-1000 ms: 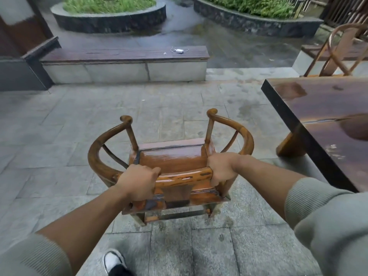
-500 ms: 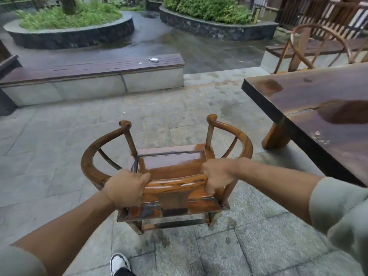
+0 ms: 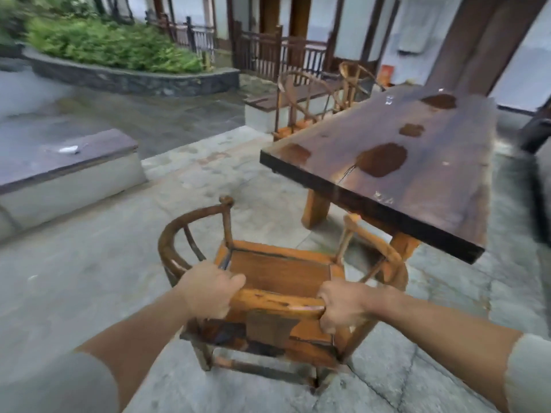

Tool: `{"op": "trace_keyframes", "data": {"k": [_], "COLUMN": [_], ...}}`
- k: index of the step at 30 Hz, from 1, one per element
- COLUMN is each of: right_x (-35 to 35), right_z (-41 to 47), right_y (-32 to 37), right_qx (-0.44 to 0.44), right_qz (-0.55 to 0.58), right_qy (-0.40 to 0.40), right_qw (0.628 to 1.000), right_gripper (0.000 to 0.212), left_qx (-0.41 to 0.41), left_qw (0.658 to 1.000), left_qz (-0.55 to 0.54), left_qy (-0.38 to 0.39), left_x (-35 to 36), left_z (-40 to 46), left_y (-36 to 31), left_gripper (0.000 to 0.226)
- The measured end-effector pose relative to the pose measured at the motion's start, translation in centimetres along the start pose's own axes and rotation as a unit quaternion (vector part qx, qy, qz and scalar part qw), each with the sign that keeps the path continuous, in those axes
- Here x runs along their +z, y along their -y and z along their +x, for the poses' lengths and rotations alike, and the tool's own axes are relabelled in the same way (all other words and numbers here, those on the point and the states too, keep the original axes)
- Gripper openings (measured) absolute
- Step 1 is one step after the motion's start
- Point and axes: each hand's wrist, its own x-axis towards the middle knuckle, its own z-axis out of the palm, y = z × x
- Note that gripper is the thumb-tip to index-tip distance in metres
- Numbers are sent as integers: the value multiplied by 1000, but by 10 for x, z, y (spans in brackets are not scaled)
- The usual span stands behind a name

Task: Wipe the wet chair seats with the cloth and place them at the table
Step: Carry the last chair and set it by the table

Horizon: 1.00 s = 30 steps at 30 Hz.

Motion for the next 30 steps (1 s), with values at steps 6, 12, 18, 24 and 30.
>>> {"op": "trace_keyframes", "data": {"k": [6, 12, 18, 24, 30], "right_x": [-25, -48, -76, -83, -85], "right_z": [46, 85, 116, 140, 135], "right_y": [-10, 15, 41, 53, 66], "right_qx": [69, 104, 177, 232, 246], "right_qz": [83, 112, 116, 135, 119], "right_qy": [-9, -13, -22, -38, -57], "right_qw": [994, 988, 977, 963, 960], "right_gripper": [29, 27, 22, 26, 33], "left_qx": [115, 182, 267, 311, 328], "left_qw": [993, 982, 962, 946, 941], "left_qz": [14, -38, -35, -24, -26], "left_qy": [-12, -18, -42, -87, -77], "left_x": [29, 47, 55, 78, 82], "left_z": [85, 121, 152, 174, 180], "left_y": [83, 152, 208, 238, 236], "left_gripper": [31, 33, 30, 33, 34]}}
